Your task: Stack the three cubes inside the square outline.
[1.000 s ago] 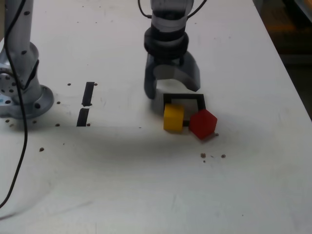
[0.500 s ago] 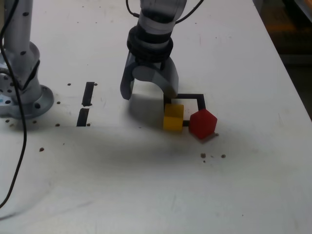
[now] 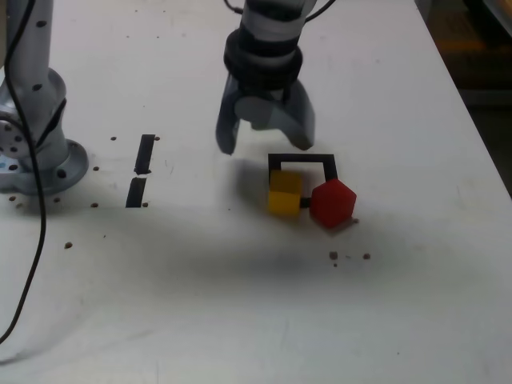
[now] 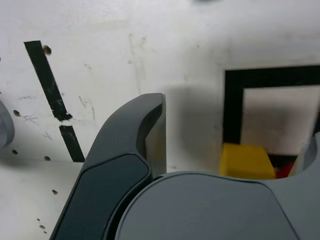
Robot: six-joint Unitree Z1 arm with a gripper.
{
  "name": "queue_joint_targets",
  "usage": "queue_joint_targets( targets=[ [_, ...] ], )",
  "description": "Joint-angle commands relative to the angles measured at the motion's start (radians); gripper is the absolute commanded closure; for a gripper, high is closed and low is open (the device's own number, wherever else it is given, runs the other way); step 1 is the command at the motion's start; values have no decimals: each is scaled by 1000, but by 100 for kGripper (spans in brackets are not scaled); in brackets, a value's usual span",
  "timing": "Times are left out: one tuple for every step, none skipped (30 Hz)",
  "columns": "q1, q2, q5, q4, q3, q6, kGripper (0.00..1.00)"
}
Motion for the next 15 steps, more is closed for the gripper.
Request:
queue_joint_targets(
  targets=[
    [-20, 0, 2, 34, -32, 2, 1],
    [-26, 2, 1, 44, -41, 3, 1],
    [-32, 4, -1, 51, -48, 3, 1],
    [-38, 6, -2, 55, -52, 3, 1],
    [-43, 8, -4, 56, -54, 3, 1],
    [-48, 10, -5, 56, -54, 3, 1],
    [-53, 12, -5, 54, -54, 3, 1],
    [-58, 14, -4, 52, -53, 3, 0],
    [-62, 17, -3, 48, -52, 3, 0],
    [-65, 19, -1, 43, -49, 3, 0],
    [-68, 21, 0, 37, -45, 3, 0],
    [-70, 23, 0, 32, -39, 3, 0],
    [-72, 25, -3, 24, -32, 3, 0],
    [-73, 27, -7, 18, -26, 3, 1],
    [-73, 28, -12, 12, -20, 3, 1]
  ],
)
